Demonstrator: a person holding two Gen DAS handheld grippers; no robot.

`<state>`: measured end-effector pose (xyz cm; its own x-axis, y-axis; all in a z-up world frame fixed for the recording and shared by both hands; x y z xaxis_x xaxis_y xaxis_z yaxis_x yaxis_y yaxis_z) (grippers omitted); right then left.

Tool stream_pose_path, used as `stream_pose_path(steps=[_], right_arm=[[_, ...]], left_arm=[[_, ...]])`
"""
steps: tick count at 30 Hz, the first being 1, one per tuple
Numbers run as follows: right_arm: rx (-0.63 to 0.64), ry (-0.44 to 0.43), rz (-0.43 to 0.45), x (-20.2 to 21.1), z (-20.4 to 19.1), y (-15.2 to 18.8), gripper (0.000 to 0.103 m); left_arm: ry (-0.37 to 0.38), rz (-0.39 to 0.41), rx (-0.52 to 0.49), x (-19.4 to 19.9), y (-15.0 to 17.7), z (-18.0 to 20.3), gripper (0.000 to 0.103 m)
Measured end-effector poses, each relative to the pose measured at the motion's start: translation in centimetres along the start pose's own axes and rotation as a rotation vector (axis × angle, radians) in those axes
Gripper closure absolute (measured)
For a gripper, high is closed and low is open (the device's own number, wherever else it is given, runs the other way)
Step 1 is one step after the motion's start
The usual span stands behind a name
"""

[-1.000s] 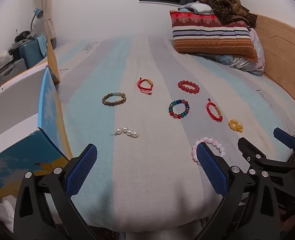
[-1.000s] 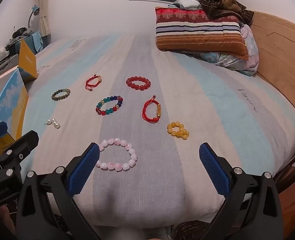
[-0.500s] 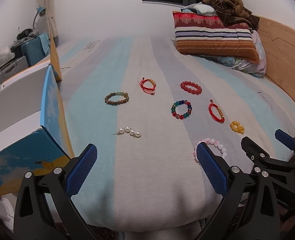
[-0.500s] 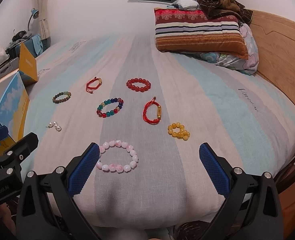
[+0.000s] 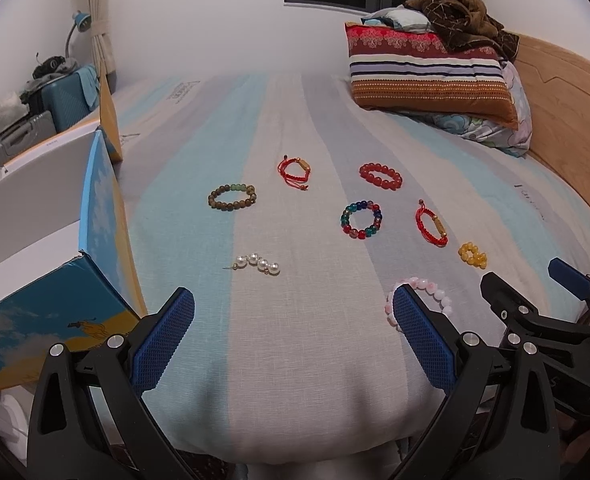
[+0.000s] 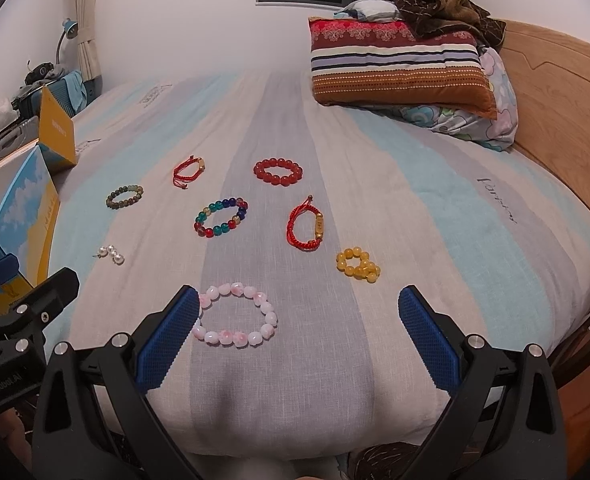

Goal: Organize jewelry

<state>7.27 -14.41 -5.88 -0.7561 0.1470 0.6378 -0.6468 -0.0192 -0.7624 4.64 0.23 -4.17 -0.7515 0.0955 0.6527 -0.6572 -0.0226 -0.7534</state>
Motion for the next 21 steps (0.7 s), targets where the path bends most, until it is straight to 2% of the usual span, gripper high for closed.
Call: stream_pose_path(steps=[21], right_arm=[[0.003, 0.002, 0.002, 0.02, -0.08, 0.01, 0.007]], left_arm=[[-0.009, -0.006, 0.009, -0.15, -0.05, -0.08, 0.006]])
Point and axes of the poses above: each gripper's, at about its wrist camera, not at the fingertips, and x roughly against the way its jaws point, z to its right, y to its underside, the point moved 6 cm from there along -x, roughly the way its jaws point, and after that the axes turned 4 degrees about y, right-handed, at the moved point
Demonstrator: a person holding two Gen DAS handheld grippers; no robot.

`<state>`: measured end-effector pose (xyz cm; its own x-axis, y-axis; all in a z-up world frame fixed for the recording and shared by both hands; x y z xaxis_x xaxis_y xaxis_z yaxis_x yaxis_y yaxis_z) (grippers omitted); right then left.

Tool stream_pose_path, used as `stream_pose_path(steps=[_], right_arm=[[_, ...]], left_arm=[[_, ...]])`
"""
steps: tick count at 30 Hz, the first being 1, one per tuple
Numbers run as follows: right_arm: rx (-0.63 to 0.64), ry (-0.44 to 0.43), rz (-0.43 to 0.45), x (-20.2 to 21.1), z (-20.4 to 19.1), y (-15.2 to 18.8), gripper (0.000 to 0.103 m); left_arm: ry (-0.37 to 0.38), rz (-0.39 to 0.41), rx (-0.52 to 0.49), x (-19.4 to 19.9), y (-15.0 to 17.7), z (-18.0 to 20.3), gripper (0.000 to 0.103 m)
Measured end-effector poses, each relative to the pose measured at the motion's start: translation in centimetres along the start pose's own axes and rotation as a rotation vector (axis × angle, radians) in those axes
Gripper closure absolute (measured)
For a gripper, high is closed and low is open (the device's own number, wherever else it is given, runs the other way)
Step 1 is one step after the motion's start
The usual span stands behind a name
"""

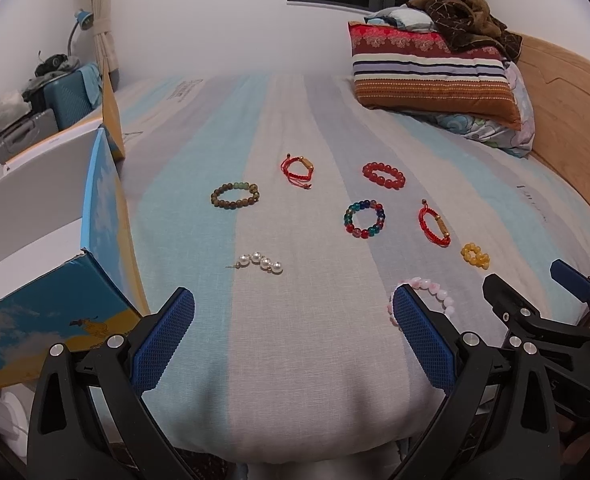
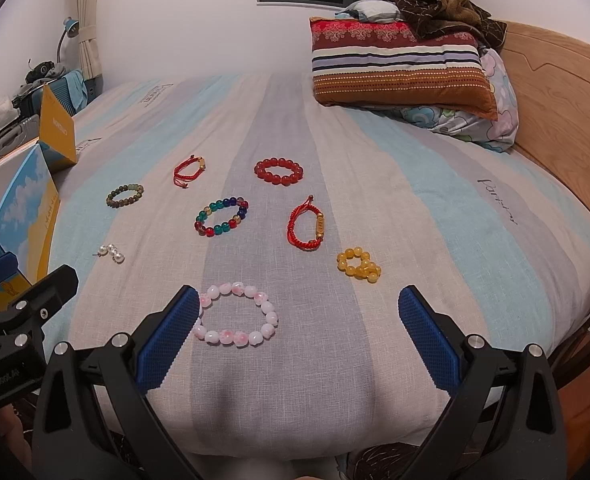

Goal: Organize jewelry

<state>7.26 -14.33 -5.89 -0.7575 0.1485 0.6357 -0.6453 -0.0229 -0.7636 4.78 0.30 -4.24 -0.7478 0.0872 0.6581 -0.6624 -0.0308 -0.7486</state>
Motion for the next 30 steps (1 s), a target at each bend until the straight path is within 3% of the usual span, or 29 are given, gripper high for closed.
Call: stream_pose_path(steps=[30], right_arm=[[-0.001, 0.009, 0.024, 0.69, 0.56, -0.56, 0.007]], left_arm=[[0.004, 0.017, -0.021, 0.67, -0.43, 0.44, 0.006]])
Point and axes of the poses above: each gripper's, at about its wrist camera, not at the fingertips, and x roughly against the way its jaws point, z to its right, y to its underside, the point moved 6 cm from there along -x, roughly the way its jaws point, and after that the axes turned 4 degrees about y, right-handed, at the moved point
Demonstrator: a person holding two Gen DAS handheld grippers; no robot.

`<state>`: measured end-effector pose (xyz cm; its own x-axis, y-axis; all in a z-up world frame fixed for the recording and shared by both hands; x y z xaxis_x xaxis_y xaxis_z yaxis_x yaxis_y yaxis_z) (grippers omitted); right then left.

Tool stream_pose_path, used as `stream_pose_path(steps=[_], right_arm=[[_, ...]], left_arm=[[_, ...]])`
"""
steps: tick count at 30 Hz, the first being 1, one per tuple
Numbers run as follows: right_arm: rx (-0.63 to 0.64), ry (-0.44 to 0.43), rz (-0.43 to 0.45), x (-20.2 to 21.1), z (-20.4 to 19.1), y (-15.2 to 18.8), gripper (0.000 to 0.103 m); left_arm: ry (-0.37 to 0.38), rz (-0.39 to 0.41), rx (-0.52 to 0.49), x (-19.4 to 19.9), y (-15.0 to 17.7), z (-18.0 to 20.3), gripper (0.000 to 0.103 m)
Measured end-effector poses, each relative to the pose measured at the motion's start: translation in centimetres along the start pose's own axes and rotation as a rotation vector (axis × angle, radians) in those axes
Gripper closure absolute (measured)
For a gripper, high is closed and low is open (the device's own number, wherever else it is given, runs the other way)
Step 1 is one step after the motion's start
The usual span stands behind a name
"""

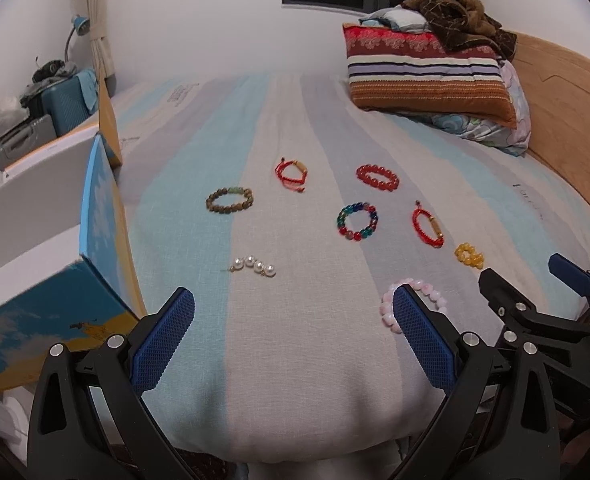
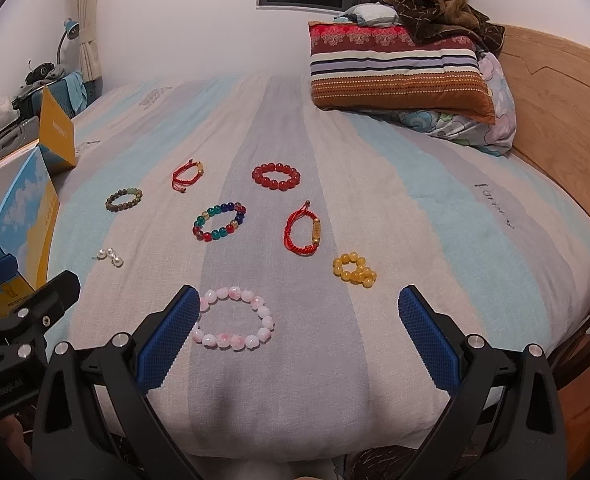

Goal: Organize jewelry

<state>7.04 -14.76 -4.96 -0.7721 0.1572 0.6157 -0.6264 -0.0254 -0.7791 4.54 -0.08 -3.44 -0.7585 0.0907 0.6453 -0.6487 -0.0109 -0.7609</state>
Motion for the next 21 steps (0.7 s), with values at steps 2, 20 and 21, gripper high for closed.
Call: stream_pose_path(steps=[2, 20, 21], right_arm=[[-0.010, 0.017, 0.019, 0.5, 0.7, -0.7, 0.007], [-0.017, 0.039, -0.018, -1.2, 4.0, -8.5, 0.008], [-0.010, 0.037, -0.030, -1.9, 3.8, -8.6, 0.008]], left_arm=[[-0.005, 0.004, 0.004, 0.1, -0.5, -0.1, 0.006], [0.043, -0.050, -0.038, -1.8, -8.2, 0.9, 0.006], [0.042, -0.060, -0.041, -2.3, -8.3, 0.8, 0.006]])
Point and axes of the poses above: each gripper's, at about its wrist camera, not at the fingertips, and x roughly against the way its jaws point, z to its right, y to its underside, the point moved 6 cm from there along -x, roughly the way its jaws point, and after that the axes turned 4 degrees about y, right-handed, at the moved point
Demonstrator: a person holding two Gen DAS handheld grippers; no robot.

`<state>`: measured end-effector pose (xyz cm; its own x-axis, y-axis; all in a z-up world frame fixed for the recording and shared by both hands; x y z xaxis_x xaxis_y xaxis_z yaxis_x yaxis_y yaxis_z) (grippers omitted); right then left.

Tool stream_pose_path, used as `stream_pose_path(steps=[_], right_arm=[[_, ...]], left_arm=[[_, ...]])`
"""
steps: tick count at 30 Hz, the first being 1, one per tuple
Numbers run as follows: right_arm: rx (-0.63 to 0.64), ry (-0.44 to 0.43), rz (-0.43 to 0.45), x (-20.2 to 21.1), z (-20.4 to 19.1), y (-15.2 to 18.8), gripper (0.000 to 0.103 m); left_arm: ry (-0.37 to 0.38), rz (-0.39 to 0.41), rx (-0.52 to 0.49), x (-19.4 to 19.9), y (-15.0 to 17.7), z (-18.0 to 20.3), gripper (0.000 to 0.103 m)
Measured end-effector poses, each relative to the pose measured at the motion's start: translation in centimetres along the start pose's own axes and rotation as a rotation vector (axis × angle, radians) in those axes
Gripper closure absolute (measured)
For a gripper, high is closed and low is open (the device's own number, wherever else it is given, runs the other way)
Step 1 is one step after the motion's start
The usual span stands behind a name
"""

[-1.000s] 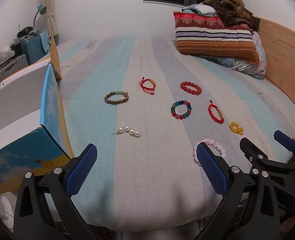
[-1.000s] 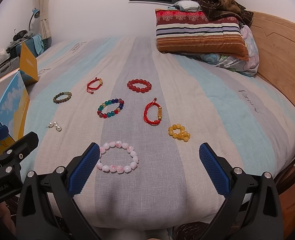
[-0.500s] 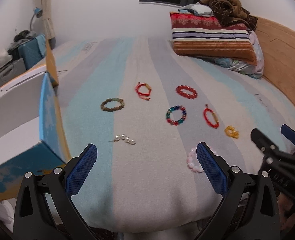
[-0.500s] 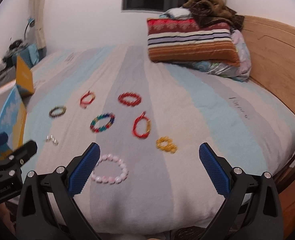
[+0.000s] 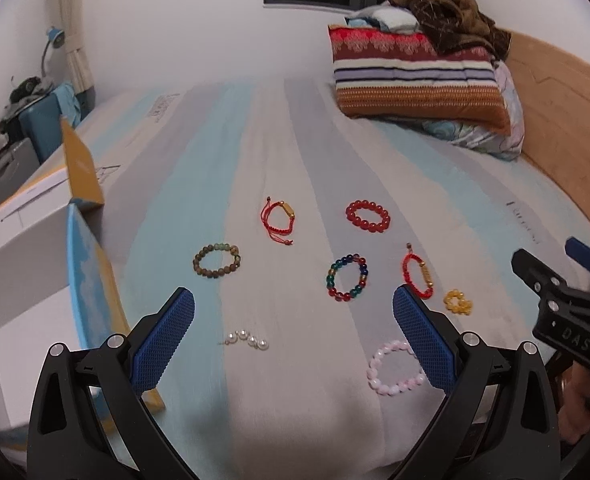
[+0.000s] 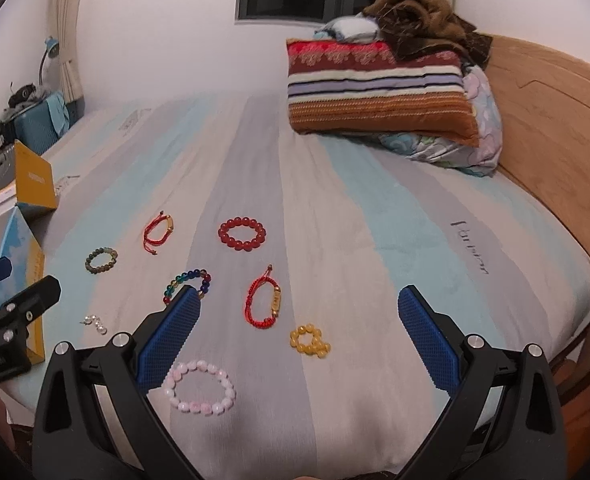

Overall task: Organize jewelry
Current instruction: 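Grasp the pearl string with the left tool while the right tool grasps the red cord bracelet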

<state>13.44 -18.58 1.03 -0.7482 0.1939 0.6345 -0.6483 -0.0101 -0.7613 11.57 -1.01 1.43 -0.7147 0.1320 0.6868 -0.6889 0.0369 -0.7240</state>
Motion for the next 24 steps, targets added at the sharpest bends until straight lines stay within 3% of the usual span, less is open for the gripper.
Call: stream_pose_path(steps=[6, 13, 20, 24], right_arm=[[0.032, -0.024, -0.118, -6.3, -1.3, -0.5, 0.008], [0.072, -0.055, -0.251, -13.0, -3.0, 0.8, 0.010], [0.070, -0.093, -0.312, -15.7, -3.6, 2.2, 0.012], [0.074, -0.108, -0.338, -16.4, -3.9, 3.0, 0.016]], left_arm=[[0.012, -0.091, 0.034, -4.2, 1.2, -1.0, 0.006], [-0.034, -0.176, 0.046, -8.9, 3.3, -2.1, 0.006], [-0.061, -0.231, 0.062, -11.2, 4.8, -3.2, 0.006], [-0.037, -0.274, 0.091, -12.4, 5.8, -3.7, 0.006]])
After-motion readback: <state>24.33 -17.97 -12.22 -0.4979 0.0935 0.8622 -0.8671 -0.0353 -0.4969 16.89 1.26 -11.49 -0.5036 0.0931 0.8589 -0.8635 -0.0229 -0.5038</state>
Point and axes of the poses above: each gripper's, at about its wrist camera, not at the fingertips, and x roughly against the way its jaws point, z to its right, y to its underside, the point moved 6 cm from there along -x, roughly the way its jaws point, and after that the axes turned 4 degrees about y, right-handed, at the moved point
